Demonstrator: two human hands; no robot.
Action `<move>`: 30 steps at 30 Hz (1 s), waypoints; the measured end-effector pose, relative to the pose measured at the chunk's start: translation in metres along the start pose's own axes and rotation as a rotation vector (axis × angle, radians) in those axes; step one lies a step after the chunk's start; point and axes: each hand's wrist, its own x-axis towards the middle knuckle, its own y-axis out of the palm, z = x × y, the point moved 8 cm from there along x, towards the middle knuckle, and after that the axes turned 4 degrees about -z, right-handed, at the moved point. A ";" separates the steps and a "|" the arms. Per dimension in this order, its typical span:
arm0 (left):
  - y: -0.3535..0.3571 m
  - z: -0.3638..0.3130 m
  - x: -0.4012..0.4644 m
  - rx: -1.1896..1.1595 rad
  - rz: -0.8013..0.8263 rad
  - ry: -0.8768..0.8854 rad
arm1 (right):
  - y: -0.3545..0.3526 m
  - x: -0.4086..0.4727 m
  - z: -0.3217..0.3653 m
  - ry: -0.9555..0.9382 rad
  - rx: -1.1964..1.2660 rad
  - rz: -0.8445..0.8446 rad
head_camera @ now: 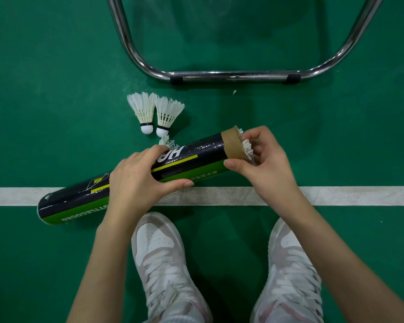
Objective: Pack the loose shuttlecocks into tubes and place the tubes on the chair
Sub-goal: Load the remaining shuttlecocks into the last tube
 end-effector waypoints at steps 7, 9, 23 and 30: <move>-0.002 0.001 0.000 -0.012 -0.008 0.002 | 0.003 0.001 0.003 -0.012 0.038 0.082; -0.003 0.001 0.000 -0.014 -0.009 -0.001 | 0.004 0.002 0.004 -0.010 0.053 0.115; -0.004 -0.004 -0.001 -0.015 -0.037 0.030 | 0.013 -0.004 0.000 0.017 0.117 0.250; -0.004 -0.003 -0.002 -0.021 -0.031 0.027 | 0.014 -0.002 0.001 -0.023 0.062 0.286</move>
